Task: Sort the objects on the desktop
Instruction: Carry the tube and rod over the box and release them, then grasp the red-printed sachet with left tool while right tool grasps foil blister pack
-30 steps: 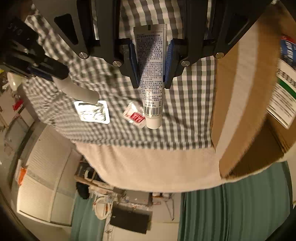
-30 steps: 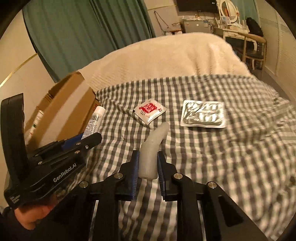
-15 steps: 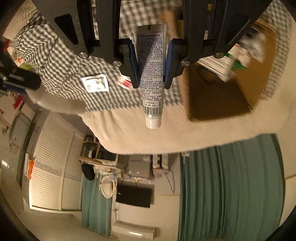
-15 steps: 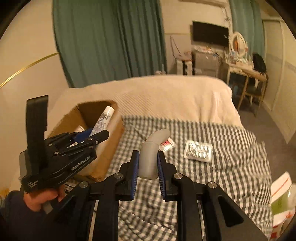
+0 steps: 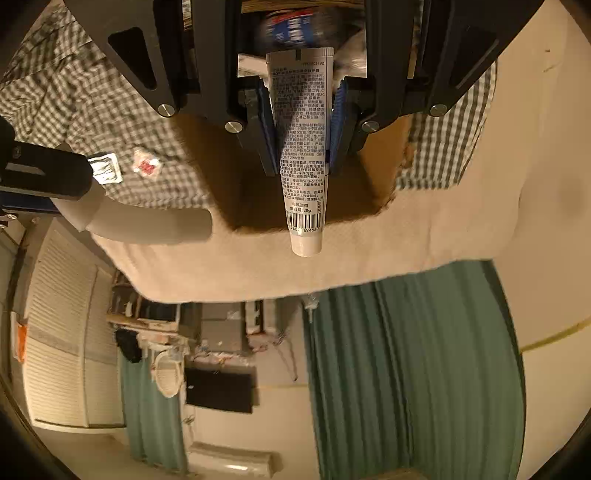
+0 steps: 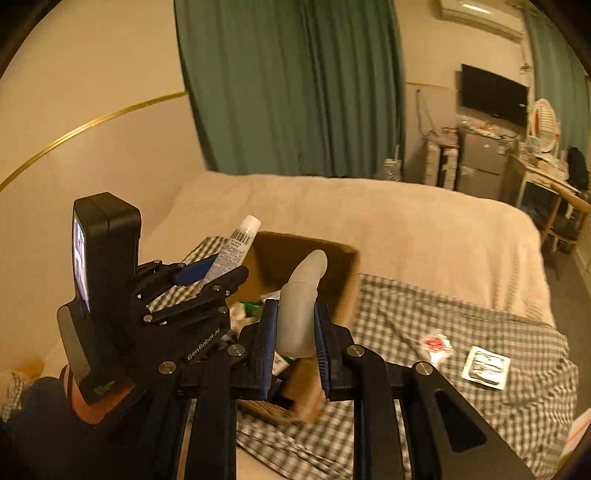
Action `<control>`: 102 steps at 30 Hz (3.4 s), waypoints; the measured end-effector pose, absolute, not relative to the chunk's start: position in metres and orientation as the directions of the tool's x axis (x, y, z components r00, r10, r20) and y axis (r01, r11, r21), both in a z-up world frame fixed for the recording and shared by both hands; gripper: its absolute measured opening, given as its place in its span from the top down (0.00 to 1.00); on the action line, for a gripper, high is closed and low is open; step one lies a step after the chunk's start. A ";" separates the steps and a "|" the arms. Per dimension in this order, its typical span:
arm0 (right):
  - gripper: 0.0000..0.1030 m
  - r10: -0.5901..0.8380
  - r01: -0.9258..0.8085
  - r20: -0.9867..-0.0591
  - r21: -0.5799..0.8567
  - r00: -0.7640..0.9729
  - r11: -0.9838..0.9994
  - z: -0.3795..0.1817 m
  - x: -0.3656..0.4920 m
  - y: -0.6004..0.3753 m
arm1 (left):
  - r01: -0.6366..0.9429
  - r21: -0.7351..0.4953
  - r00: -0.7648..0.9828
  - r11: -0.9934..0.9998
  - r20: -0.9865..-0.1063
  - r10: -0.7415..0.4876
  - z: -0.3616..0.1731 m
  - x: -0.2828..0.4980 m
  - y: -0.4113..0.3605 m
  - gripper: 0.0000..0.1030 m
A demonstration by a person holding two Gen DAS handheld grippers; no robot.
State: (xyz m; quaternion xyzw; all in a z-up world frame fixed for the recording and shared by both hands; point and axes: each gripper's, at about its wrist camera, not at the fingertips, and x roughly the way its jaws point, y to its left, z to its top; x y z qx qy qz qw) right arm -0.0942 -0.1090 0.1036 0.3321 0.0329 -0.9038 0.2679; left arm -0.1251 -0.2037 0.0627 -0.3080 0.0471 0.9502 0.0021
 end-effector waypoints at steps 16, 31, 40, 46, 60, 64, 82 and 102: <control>0.44 -0.487 0.492 -0.641 0.190 -0.593 -0.850 0.066 -0.142 -0.124 | -0.011 0.085 -0.764 -0.996 -0.643 -0.046 0.022 -0.132 -0.212 0.07; 0.34 -0.268 0.279 -0.592 0.076 -0.760 -0.957 0.129 -0.073 0.031 | -0.132 0.071 -0.779 -0.989 -0.625 0.059 0.079 -0.093 -0.118 0.00; 0.29 -0.187 0.198 -0.584 0.047 -0.790 -0.979 0.129 -0.040 0.100 | -0.194 0.023 -0.719 -0.981 -0.684 0.126 0.046 -0.088 -0.040 0.00; 0.29 -0.184 0.178 -0.597 0.068 -0.781 -0.982 0.094 -0.048 0.134 | -0.160 -0.001 -0.707 -0.987 -0.698 0.116 0.002 -0.108 -0.008 0.00; 0.29 -0.226 0.083 -0.683 0.237 -0.694 -0.968 -0.054 -0.184 0.196 | -0.183 -0.034 -0.662 -0.983 -0.734 0.149 -0.114 -0.230 0.050 0.00; 0.29 -0.267 0.055 -0.701 0.311 -0.661 -0.949 -0.093 -0.229 0.204 | -0.232 0.003 -0.665 -0.973 -0.730 0.157 -0.139 -0.260 0.063 0.00; 0.83 -0.428 0.012 -0.756 0.486 -0.495 -0.874 -0.161 -0.259 0.204 | -0.289 -0.032 -0.611 -0.957 -0.763 0.210 -0.153 -0.262 0.053 0.80; 0.95 -0.613 0.287 -0.573 0.559 -0.544 -0.778 -0.112 -0.244 0.166 | -0.259 -0.140 -0.534 -0.956 -0.804 0.262 -0.154 -0.228 0.029 0.97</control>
